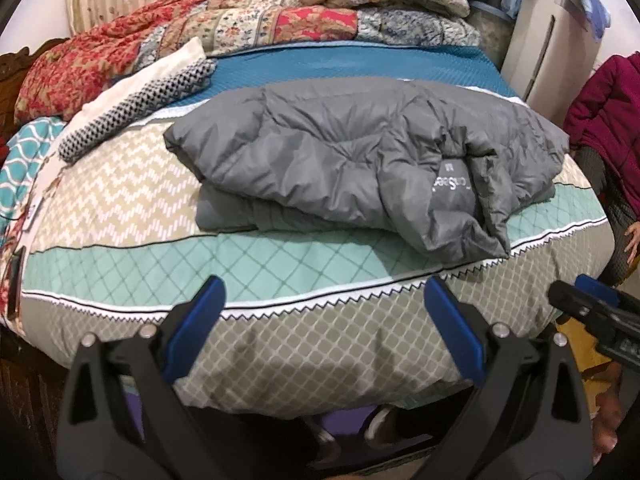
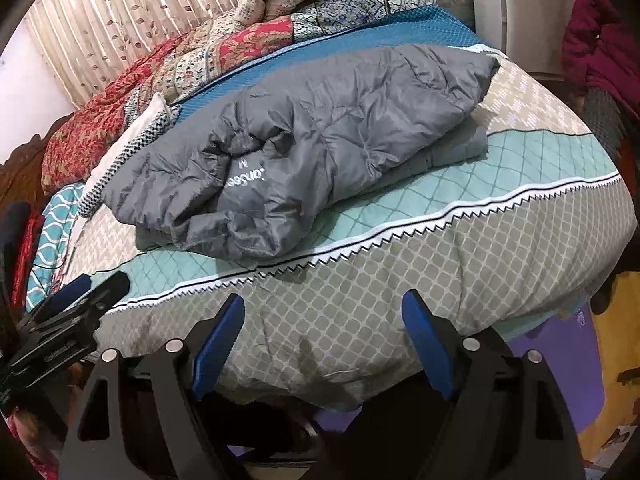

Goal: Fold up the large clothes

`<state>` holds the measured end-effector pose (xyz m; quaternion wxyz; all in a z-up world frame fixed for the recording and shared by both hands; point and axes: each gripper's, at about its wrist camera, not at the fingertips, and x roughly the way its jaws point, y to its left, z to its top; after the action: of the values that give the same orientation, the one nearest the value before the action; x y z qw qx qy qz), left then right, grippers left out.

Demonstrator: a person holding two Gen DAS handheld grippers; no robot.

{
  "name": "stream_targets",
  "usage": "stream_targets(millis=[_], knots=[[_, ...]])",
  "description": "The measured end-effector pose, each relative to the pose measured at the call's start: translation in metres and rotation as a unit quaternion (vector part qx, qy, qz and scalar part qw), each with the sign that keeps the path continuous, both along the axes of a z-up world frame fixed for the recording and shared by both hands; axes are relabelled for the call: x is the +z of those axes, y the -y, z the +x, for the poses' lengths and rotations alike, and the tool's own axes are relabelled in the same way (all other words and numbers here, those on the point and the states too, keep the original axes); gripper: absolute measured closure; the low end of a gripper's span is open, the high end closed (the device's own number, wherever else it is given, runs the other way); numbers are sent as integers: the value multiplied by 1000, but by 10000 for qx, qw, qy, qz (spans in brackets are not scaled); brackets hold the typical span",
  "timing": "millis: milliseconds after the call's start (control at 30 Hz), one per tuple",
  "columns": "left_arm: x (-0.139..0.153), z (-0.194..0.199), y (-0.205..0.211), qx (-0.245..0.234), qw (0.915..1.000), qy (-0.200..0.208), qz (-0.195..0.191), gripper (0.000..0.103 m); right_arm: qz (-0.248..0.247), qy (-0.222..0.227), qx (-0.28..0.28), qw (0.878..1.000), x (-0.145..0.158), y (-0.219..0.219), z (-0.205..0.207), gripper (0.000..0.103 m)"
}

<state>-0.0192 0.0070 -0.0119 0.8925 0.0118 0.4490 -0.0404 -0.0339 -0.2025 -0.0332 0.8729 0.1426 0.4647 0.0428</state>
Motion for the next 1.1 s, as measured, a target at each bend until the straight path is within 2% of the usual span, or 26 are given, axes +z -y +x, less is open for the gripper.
stream_targets(millis=[133,300,433,633,967,1100], knots=[[-3,6,-4,166,9998,-123,3,8,-22,224,122,9997,12,-6,-8,27],[-8,4,-10,313,9992,-232,-105,8,53,63,75,9999,4,-9,-9,27],[-8,3,-12,321,9991,-261,-86,8,125,131,-66,9998,7,-4,-12,27],[-6,1,-15,351,9991,-222,-92,7,116,96,-20,9999,6,-7,-13,27],[5,-4,-11,308,9994,52,118,8,89,135,-3,9999,6,-10,-14,27],[5,-4,-11,331,9993,44,153,7,101,129,-4,9999,4,-10,-15,27]])
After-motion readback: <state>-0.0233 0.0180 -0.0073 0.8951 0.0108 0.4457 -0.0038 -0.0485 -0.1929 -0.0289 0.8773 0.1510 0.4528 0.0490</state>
